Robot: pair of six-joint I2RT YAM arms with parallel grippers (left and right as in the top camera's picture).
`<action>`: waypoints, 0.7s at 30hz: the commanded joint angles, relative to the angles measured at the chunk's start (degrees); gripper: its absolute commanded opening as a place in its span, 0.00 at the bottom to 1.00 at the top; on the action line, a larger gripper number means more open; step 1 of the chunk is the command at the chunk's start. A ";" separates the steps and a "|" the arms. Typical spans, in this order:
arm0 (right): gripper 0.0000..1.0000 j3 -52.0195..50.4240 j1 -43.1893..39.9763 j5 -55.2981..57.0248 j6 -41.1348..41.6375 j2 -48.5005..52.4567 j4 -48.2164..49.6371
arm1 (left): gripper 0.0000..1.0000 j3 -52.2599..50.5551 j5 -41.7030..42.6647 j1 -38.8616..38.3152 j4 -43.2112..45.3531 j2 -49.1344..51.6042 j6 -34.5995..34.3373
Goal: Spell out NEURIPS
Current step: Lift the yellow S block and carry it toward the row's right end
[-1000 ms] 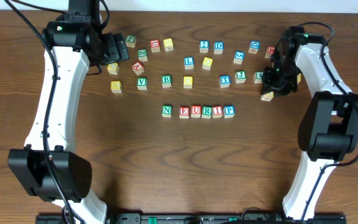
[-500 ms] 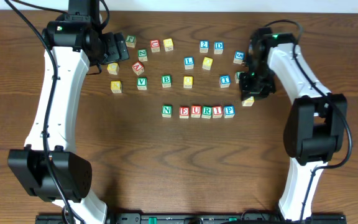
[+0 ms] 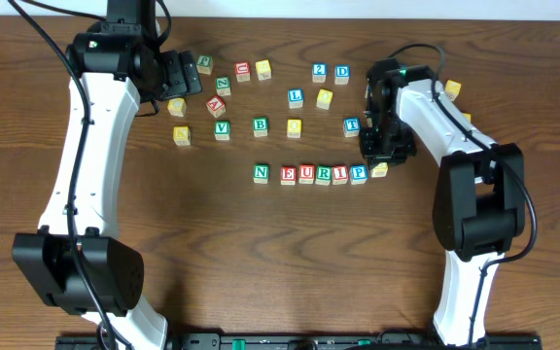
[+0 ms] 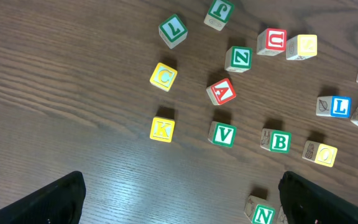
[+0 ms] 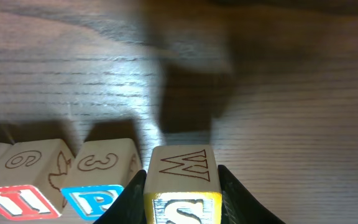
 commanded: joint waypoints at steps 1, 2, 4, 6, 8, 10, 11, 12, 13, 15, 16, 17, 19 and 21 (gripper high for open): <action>0.27 -1.16 1.70 0.66 1.57 -1.18 0.61 | 0.98 0.66 -0.74 0.26 -0.13 0.33 0.96; 0.27 -1.57 1.81 0.66 1.57 -1.18 0.92 | 0.98 0.66 -0.74 0.24 -0.13 0.33 0.96; 0.27 -2.19 2.01 0.63 1.79 -1.18 1.31 | 0.98 0.66 -0.74 0.24 -0.13 0.33 0.96; 0.27 -3.26 2.29 0.63 2.21 -1.18 2.21 | 0.98 0.66 -0.74 0.24 -0.13 0.33 0.96; 0.27 -3.98 2.58 0.42 2.40 -1.18 2.89 | 0.98 0.66 -0.74 0.24 -0.13 0.33 0.96; 0.27 -4.57 3.06 -0.59 2.43 -1.18 3.87 | 0.98 0.66 -0.74 0.24 -0.13 0.35 0.96; 0.27 -4.57 3.19 -0.74 2.49 -1.18 3.87 | 0.98 0.66 -0.74 0.24 -0.13 0.33 0.96; 0.27 -4.57 3.32 -0.68 2.84 -1.18 3.87 | 0.98 0.66 -0.74 0.24 -0.13 0.33 0.96; 0.27 -4.57 3.45 -0.74 2.84 -1.18 4.22 | 0.98 0.66 -0.74 0.24 -0.13 0.33 0.96; 0.27 -4.57 3.96 -1.31 2.84 -1.18 4.50 | 0.98 0.66 -0.74 0.24 -0.13 0.33 0.96; 0.27 -4.57 4.20 -1.81 2.84 -1.18 4.70 | 0.98 0.66 -0.74 0.24 -0.13 0.33 0.96; 0.27 -4.57 4.57 -2.23 2.86 -1.18 4.98 | 0.98 0.66 -0.72 0.24 -0.13 0.33 0.96; 0.27 -4.57 5.22 -2.36 3.30 -1.18 5.62 | 0.98 0.66 -0.74 0.24 -0.13 0.33 0.96; 0.27 -4.57 5.90 -2.38 3.80 -1.18 6.19 | 0.98 0.66 -0.74 0.24 -0.13 0.33 0.96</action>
